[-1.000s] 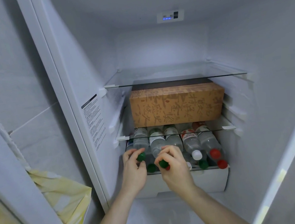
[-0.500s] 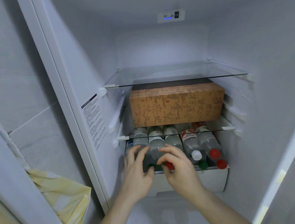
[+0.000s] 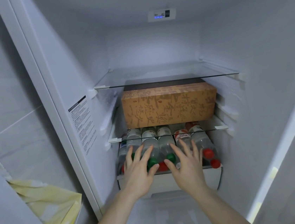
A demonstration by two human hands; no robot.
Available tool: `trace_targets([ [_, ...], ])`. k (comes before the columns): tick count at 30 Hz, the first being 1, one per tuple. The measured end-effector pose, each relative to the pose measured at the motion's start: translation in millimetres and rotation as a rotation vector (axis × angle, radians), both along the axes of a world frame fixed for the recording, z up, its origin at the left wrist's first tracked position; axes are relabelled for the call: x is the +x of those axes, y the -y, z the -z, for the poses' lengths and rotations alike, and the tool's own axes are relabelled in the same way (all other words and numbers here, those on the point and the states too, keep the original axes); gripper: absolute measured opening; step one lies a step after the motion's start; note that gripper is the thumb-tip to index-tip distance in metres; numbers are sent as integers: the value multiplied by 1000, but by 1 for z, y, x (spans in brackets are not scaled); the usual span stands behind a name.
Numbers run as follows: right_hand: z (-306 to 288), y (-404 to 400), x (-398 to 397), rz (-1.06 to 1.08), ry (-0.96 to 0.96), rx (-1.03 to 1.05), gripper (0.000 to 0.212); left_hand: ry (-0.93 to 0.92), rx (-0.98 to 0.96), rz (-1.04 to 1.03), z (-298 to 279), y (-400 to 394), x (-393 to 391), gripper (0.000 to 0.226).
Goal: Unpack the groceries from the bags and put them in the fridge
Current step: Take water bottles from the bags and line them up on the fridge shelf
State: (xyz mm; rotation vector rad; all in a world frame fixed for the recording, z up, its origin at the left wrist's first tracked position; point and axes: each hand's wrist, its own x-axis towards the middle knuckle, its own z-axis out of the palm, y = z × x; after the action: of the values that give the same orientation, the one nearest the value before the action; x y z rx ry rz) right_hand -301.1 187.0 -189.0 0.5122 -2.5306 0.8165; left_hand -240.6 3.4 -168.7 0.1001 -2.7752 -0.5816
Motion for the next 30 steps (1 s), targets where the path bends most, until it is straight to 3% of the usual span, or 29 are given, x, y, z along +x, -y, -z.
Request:
trace_targets([
  [17, -14, 6, -2, -14, 110, 0, 58, 11, -57, -71, -11, -9, -7, 66],
  [23, -19, -12, 28, 31, -13, -336, 45, -44, 35, -15, -5, -9, 15, 61],
  [30, -7, -21, 48, -4, 122, -322, 50, -36, 46, 3, 2, -14, 26, 65],
])
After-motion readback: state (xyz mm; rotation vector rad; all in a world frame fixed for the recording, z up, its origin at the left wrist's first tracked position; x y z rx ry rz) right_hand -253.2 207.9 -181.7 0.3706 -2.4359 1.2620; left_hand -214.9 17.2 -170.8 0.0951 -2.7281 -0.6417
